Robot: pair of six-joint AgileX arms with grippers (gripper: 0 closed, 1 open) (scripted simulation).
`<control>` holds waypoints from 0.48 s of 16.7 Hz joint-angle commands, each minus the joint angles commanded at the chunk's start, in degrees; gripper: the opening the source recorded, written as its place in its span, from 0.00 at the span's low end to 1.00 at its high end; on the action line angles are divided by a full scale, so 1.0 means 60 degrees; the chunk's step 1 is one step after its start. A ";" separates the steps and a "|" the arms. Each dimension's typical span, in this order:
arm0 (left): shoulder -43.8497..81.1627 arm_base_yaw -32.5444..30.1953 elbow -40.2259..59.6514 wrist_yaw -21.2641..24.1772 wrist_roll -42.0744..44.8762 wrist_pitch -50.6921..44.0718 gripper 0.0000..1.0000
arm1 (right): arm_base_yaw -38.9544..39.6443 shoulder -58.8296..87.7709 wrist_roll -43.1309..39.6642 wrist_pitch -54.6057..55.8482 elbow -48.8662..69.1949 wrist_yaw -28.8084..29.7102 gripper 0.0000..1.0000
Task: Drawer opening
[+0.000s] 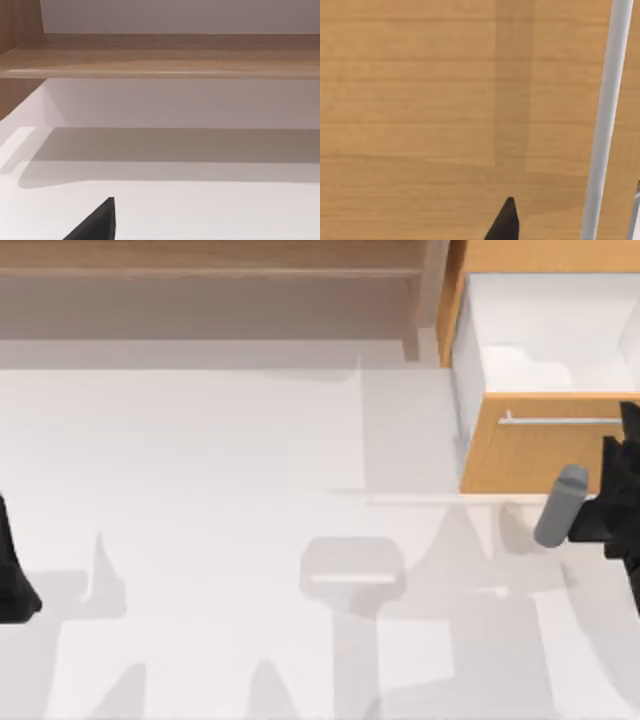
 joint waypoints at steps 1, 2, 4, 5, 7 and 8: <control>0.0000 0.0000 0.0000 0.0000 0.0000 0.0000 1.00 | 0.0000 0.0000 0.0000 0.0000 0.0000 0.0000 0.90; 0.0000 0.0000 0.0000 0.0000 0.0000 0.0000 1.00 | 0.0000 0.0000 0.0000 0.0000 0.0000 0.0000 0.98; 0.0000 0.0000 0.0000 0.0000 0.0000 0.0000 1.00 | 0.0000 0.0000 0.0000 0.0000 0.0000 0.0000 1.00; 0.0000 0.0000 0.0000 0.0000 0.0000 0.0000 1.00 | 0.0000 0.0000 0.0000 0.0000 0.0000 0.0000 1.00; 0.0000 0.0000 0.0000 0.0000 0.0000 0.0000 1.00 | 0.0000 0.0000 0.0000 0.0000 0.0000 0.0000 1.00; 0.0000 0.0000 0.0000 0.0000 0.0000 0.0000 1.00 | 0.0000 0.0000 0.0000 0.0000 0.0000 0.0000 1.00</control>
